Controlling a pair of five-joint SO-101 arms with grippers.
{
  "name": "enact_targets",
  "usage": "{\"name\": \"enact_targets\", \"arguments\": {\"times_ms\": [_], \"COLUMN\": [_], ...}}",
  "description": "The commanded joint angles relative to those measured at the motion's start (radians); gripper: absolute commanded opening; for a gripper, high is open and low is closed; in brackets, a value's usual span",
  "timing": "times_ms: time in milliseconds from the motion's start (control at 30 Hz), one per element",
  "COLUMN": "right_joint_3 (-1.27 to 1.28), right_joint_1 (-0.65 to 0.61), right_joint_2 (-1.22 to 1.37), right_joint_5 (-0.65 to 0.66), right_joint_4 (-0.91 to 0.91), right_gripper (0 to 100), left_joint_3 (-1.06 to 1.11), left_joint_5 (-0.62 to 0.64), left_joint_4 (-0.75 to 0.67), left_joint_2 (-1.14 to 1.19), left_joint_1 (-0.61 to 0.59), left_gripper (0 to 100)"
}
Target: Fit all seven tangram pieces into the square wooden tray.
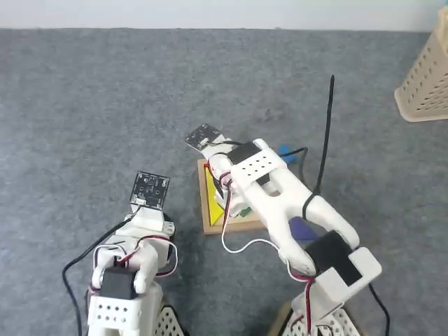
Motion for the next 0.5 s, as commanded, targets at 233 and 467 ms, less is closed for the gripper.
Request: {"name": "enact_targets", "arguments": {"times_ms": [233,467], "right_joint_3": [0.021,0.021], "right_joint_1": [-0.048,-0.059], "right_joint_2": [-0.004,-0.004], "right_joint_5": [0.058,0.060], "right_joint_4": [0.019,0.021], "right_gripper": [16.6,20.6], "left_joint_3": [-0.018,-0.018], "left_joint_5": [0.006,0.006], "left_joint_4": [0.006,0.006], "left_joint_2": [-0.020,-0.020], "left_joint_1": [-0.006,-0.006], "left_gripper": [1,1]}}
